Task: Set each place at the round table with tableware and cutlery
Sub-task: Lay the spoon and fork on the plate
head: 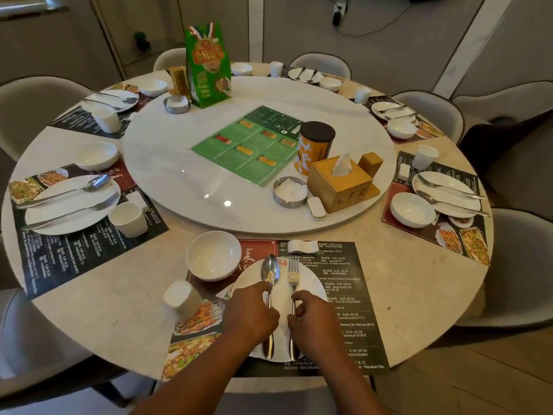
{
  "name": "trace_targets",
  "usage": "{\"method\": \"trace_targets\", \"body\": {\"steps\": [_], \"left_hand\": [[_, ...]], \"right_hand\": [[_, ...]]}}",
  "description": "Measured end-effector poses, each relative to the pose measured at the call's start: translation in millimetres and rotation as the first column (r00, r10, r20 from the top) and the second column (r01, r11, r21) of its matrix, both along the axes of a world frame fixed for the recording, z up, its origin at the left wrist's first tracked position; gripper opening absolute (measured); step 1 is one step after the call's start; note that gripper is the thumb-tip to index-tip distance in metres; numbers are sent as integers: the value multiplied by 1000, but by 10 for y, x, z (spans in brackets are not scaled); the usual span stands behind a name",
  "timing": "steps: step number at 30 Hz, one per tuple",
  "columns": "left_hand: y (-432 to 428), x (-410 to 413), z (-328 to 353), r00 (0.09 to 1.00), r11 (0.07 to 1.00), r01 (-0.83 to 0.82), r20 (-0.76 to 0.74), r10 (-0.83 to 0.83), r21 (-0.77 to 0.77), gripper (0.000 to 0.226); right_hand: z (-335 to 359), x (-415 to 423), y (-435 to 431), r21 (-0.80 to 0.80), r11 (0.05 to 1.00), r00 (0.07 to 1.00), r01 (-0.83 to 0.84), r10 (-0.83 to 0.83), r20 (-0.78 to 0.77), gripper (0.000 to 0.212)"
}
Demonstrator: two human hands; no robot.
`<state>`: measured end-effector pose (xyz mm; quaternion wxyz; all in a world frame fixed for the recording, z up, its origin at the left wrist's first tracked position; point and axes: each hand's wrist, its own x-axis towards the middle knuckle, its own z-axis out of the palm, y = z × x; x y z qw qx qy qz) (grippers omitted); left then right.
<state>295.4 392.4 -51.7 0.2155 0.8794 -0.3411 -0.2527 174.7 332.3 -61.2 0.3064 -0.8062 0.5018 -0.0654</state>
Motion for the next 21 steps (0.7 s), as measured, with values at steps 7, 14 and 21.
{"method": "trace_targets", "body": {"steps": [7, 14, 21], "left_hand": [[122, 49, 23, 1000, 999, 25, -4, -25, 23, 59], [272, 86, 67, 1000, 1000, 22, 11, -22, 18, 54], [292, 130, 142, 999, 999, 44, -15, -44, 19, 52]], "right_hand": [[34, 11, 42, 34, 999, 1000, 30, -30, 6, 42], [61, -67, 30, 55, 998, 1000, 7, -8, 22, 41], [116, -85, 23, 53, 998, 1000, -15, 14, 20, 40]]}}
